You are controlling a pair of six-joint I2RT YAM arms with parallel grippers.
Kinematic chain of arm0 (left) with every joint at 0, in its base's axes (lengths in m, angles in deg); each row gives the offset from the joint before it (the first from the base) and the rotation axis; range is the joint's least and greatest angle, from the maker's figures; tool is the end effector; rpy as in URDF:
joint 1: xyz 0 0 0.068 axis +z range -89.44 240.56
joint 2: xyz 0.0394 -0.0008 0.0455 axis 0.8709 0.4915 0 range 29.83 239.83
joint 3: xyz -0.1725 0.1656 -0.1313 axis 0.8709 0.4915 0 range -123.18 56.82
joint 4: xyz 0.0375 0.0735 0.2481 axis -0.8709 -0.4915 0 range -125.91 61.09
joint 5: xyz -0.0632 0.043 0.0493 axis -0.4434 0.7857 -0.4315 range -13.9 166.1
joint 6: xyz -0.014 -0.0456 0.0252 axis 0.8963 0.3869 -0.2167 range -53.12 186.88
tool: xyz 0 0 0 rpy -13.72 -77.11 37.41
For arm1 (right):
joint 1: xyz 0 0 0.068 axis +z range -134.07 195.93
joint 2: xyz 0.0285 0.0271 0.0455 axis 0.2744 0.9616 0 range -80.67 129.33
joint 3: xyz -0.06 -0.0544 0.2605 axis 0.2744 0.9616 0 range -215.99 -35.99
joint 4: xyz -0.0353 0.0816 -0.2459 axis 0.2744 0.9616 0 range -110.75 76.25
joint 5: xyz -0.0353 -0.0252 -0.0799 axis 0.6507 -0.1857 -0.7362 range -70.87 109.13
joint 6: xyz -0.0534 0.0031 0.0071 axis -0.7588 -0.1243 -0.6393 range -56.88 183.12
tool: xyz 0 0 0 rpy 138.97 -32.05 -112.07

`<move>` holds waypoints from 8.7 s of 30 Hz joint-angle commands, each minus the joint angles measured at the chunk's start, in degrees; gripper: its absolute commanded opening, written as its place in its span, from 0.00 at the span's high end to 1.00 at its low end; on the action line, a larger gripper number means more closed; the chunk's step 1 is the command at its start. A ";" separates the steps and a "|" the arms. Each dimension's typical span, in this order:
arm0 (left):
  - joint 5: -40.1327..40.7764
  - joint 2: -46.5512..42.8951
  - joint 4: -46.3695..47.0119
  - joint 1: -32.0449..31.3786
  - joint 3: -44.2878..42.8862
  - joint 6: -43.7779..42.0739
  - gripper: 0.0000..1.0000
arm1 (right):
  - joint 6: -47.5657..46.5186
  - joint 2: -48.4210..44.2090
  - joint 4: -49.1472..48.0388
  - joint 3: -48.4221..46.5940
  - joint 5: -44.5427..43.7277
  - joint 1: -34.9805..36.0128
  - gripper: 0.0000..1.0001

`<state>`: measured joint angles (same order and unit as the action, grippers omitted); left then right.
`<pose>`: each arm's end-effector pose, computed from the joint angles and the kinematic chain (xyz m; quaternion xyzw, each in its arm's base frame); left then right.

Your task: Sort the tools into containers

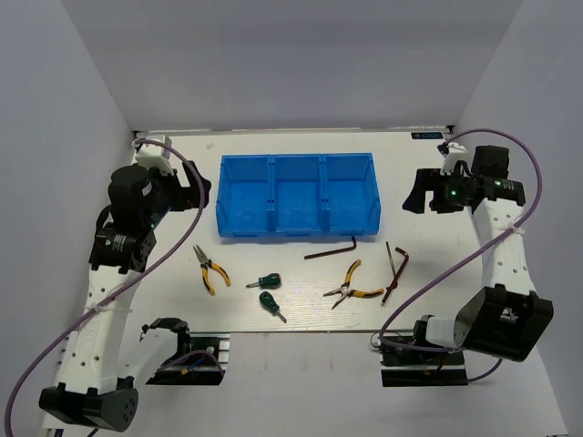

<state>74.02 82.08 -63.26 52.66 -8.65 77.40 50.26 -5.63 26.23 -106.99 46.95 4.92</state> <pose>0.1836 -0.0268 0.3972 -0.0086 0.8247 -0.1053 0.5557 0.2651 -0.0347 0.3291 -0.0950 0.9136 0.1547 0.3637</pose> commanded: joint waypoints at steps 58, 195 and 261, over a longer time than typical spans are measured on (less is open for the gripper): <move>14.57 24.94 -7.13 -3.52 26.99 26.65 0.94 | -8.58 -19.41 -6.47 23.54 2.33 9.69 0.21; -11.26 21.30 4.82 -27.17 18.63 1.97 0.36 | -25.48 39.13 -14.91 -42.99 -26.32 55.76 0.48; 29.47 44.37 -11.26 -33.77 -32.56 7.28 0.20 | -4.56 2.55 -24.55 17.39 -4.25 69.79 0.38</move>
<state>95.41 139.39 -70.84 18.24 -43.71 77.84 38.57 -5.84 9.27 -87.74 48.67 70.80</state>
